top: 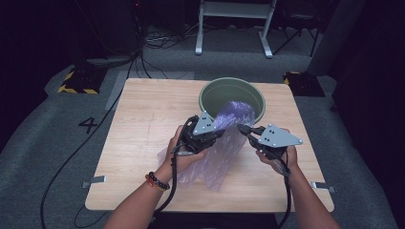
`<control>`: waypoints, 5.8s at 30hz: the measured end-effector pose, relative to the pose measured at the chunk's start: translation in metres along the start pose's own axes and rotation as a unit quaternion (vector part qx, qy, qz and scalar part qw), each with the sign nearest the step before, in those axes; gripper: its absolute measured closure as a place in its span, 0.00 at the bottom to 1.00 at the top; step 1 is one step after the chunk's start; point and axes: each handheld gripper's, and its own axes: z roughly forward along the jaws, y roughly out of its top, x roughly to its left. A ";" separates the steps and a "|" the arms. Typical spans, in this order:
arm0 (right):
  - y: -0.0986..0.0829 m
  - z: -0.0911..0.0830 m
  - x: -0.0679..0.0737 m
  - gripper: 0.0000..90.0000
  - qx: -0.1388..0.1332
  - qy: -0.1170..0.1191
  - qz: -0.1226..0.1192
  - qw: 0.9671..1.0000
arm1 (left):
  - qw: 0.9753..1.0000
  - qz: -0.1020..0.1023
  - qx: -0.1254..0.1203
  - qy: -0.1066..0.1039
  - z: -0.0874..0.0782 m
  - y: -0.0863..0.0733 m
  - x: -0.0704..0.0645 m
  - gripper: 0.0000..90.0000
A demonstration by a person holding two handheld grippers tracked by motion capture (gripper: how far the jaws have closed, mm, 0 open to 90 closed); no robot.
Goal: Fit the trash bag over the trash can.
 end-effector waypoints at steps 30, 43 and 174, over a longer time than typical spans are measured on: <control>-0.005 0.000 -0.007 1.00 -0.013 -0.031 0.014 0.999 | 0.999 -0.044 -0.023 0.011 -0.007 -0.003 0.013 0.66; 0.004 0.010 -0.054 1.00 -0.003 -0.064 0.099 0.993 | 0.998 -0.056 -0.015 -0.027 -0.021 -0.016 0.017 0.23; 0.000 0.011 -0.055 1.00 0.059 -0.050 0.082 0.994 | 0.992 -0.059 -0.090 -0.066 -0.046 -0.027 0.026 0.17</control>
